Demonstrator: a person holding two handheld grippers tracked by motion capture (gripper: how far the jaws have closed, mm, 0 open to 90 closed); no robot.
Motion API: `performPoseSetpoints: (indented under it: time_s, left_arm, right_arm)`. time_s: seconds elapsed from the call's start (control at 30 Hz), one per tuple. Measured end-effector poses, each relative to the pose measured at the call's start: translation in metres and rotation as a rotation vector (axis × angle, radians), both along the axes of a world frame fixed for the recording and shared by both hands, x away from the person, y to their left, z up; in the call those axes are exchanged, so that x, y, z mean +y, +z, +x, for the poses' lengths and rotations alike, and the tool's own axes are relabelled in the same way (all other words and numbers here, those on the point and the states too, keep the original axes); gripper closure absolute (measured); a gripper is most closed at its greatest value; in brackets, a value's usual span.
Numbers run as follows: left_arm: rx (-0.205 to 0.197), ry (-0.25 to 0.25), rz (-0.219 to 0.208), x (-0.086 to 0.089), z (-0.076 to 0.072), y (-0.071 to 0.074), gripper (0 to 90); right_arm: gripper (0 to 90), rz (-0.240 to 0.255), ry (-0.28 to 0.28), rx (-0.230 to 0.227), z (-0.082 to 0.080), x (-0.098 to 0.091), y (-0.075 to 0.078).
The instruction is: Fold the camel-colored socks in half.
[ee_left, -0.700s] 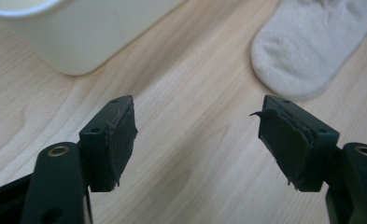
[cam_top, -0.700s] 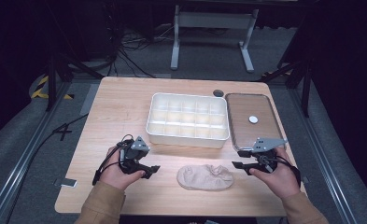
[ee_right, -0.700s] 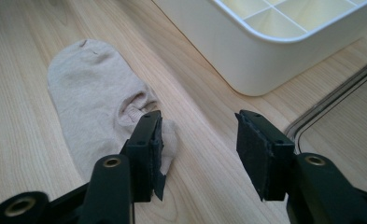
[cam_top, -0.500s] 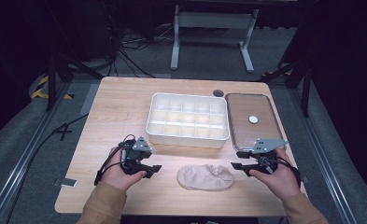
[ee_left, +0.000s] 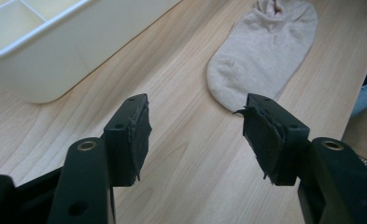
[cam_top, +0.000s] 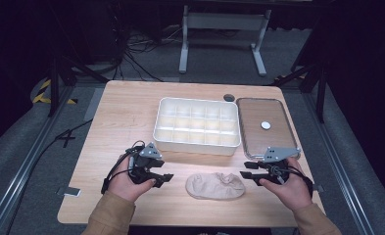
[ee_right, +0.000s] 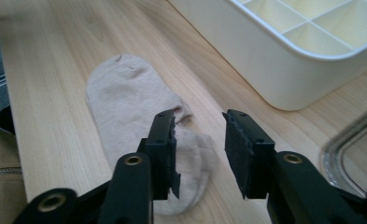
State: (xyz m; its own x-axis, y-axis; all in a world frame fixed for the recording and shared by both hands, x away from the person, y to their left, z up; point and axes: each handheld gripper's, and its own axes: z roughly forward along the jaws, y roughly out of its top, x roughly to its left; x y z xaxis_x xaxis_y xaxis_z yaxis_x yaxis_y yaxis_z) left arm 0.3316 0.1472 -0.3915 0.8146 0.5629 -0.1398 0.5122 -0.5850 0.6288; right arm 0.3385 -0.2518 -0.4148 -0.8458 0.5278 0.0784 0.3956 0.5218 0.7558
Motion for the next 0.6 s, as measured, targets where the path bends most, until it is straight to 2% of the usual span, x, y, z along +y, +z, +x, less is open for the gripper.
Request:
performPoseSetpoints:
  time_s: [0.1, 0.13, 0.23, 0.27, 0.3, 0.6]
  left_arm:
    - [0.009, -0.009, -0.004, -0.002, -0.001, 0.002, 42.9]
    - [0.020, -0.009, -0.023, -0.003, -0.001, 0.004, 43.6]
    - [0.017, -0.010, -0.034, -0.005, -0.001, 0.006, 44.6]
    - [0.012, -0.017, -0.028, -0.006, 0.000, 0.008, 44.6]
    - [0.015, -0.014, -0.031, -0.008, 0.000, 0.009, 44.5]
    - [0.013, -0.023, -0.011, -0.016, -0.002, 0.008, 42.1]
  right_arm:
    - [69.9, -0.002, 0.020, 0.020, -0.002, 0.006, -0.001]
    - [75.0, -0.008, 0.034, 0.025, -0.003, 0.011, -0.002]
    - [84.3, -0.011, 0.065, 0.042, -0.004, 0.021, -0.003]
    - [84.3, -0.011, 0.065, 0.042, -0.004, 0.021, -0.003]
    - [88.6, -0.028, 0.088, 0.033, -0.005, 0.027, -0.004]
    - [89.6, -0.051, 0.150, 0.048, -0.006, 0.047, -0.012]
